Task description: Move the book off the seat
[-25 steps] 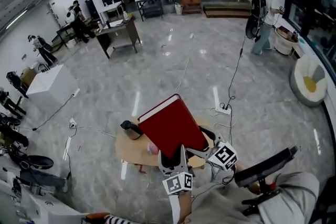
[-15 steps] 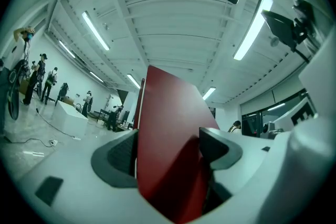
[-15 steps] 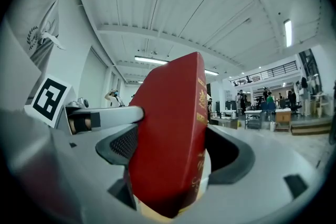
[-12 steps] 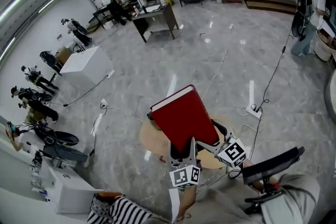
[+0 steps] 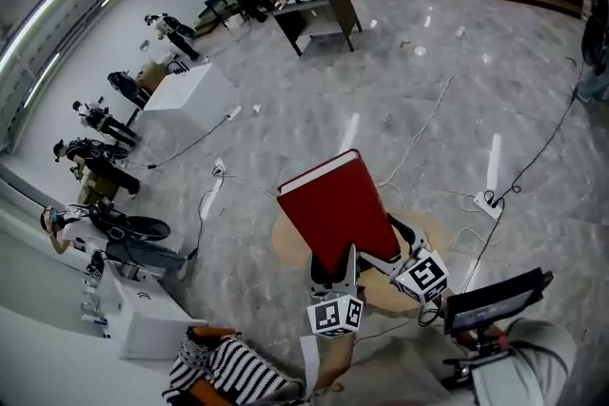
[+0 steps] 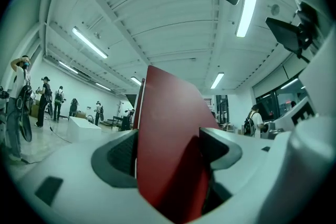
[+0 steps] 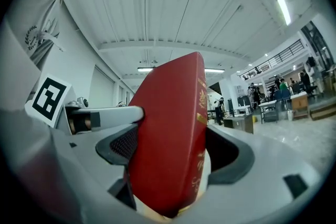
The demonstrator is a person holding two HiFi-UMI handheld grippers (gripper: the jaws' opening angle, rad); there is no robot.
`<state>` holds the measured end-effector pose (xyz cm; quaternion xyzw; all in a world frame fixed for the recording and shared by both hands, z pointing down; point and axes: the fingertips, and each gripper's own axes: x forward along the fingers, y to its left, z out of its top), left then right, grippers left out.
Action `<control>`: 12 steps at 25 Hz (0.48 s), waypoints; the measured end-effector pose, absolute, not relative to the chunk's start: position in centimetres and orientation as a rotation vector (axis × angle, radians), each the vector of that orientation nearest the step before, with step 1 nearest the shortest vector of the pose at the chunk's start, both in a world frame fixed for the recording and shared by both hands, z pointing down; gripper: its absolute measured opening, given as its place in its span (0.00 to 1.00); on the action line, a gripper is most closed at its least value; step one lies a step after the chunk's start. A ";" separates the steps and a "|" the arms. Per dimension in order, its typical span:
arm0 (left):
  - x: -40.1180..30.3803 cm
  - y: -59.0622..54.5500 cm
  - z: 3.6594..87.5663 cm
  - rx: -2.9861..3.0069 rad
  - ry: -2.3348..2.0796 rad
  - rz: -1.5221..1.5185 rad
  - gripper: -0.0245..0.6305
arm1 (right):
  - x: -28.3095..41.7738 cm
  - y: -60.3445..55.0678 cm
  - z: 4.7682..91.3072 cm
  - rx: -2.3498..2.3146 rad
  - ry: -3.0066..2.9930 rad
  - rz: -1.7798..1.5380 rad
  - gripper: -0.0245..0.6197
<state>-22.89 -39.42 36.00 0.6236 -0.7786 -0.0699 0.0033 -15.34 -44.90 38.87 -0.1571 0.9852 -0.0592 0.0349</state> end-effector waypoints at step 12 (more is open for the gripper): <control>-23.8 -45.2 35.9 2.145 -2.240 -0.329 0.61 | -15.2 -49.3 38.1 -0.779 3.015 -0.087 0.66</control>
